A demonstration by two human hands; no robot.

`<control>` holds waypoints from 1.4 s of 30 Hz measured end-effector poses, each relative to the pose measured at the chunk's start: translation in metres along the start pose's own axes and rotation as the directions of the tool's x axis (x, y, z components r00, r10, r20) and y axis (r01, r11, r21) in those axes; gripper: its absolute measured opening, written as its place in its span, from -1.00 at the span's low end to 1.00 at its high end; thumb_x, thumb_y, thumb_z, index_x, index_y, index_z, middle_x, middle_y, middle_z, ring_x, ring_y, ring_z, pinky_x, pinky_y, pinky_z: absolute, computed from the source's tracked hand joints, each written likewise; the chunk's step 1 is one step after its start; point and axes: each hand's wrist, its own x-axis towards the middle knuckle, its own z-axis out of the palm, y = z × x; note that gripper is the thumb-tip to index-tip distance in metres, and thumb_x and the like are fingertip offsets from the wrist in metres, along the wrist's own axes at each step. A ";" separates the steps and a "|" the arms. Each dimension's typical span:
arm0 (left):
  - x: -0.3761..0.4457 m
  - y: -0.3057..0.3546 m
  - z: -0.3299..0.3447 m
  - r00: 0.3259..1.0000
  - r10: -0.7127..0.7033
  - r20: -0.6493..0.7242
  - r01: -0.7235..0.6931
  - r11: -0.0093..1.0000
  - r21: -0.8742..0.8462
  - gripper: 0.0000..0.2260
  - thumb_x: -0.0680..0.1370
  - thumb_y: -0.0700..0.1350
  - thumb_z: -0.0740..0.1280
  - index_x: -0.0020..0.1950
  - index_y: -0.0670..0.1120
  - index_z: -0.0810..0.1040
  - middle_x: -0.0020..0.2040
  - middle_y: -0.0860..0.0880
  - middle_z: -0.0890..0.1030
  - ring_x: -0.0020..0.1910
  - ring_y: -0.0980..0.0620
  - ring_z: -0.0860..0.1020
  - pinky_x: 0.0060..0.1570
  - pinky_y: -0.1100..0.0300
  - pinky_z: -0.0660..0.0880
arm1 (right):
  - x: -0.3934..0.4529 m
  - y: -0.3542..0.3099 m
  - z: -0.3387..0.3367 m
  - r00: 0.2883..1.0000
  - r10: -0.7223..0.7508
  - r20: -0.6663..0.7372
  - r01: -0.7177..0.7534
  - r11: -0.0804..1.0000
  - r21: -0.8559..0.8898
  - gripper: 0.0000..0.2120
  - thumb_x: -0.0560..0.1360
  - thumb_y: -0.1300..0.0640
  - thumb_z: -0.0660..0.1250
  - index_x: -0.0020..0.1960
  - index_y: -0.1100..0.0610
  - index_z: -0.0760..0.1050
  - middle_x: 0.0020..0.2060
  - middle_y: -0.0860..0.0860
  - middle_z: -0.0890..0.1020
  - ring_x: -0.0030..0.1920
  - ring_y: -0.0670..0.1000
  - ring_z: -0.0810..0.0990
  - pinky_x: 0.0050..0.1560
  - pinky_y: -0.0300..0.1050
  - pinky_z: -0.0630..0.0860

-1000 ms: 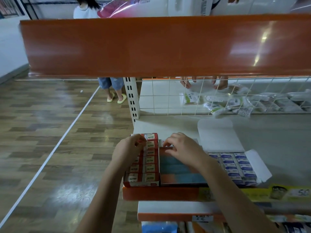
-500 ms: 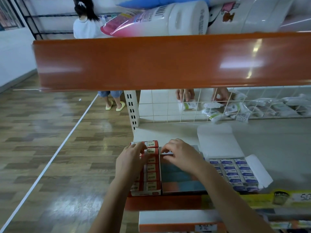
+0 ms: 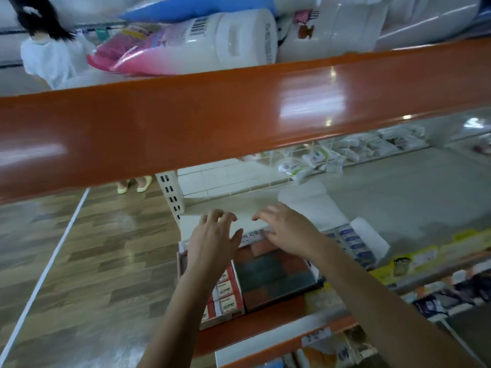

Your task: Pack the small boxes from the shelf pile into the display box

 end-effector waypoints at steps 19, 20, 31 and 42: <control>0.066 0.360 0.100 0.829 0.491 0.267 -0.501 0.865 -0.036 -0.59 0.54 0.16 0.22 0.33 0.02 0.39 0.27 -0.08 0.45 0.27 -0.11 0.37 0.17 0.03 0.34 | -0.237 0.243 -0.117 0.819 0.557 -0.136 -0.573 0.808 -0.139 -0.60 0.54 0.06 0.24 0.36 0.06 0.33 0.27 0.08 0.42 0.29 0.11 0.36 0.24 -0.07 0.27; 0.066 0.381 0.110 0.819 0.505 0.274 -0.511 0.858 -0.051 -0.59 0.53 0.16 0.22 0.32 0.02 0.40 0.27 -0.08 0.45 0.28 -0.12 0.37 0.18 0.03 0.33 | -0.251 0.259 -0.123 0.808 0.574 -0.135 -0.589 0.796 -0.137 -0.59 0.53 0.07 0.25 0.36 0.07 0.34 0.27 0.09 0.42 0.28 0.12 0.37 0.25 -0.07 0.28; 0.102 0.562 0.192 0.754 0.552 0.355 -0.577 0.816 -0.042 -0.54 0.55 0.22 0.11 0.29 -0.05 0.43 0.22 -0.11 0.48 0.22 -0.14 0.40 0.13 0.01 0.36 | -0.354 0.417 -0.159 0.669 0.721 -0.184 -0.732 0.681 0.006 -0.63 0.54 0.07 0.23 0.33 0.10 0.38 0.24 0.11 0.45 0.27 0.16 0.39 0.21 0.05 0.40; 0.228 0.726 0.269 0.738 0.644 0.203 -0.642 0.762 -0.080 -0.73 0.52 0.05 0.22 0.13 -0.05 0.52 0.13 -0.11 0.57 0.12 -0.13 0.51 0.05 0.08 0.46 | -0.361 0.614 -0.234 0.621 0.757 -0.204 -0.768 0.640 0.036 -0.60 0.53 0.13 0.25 0.36 0.10 0.36 0.30 0.12 0.42 0.29 0.15 0.39 0.24 0.03 0.39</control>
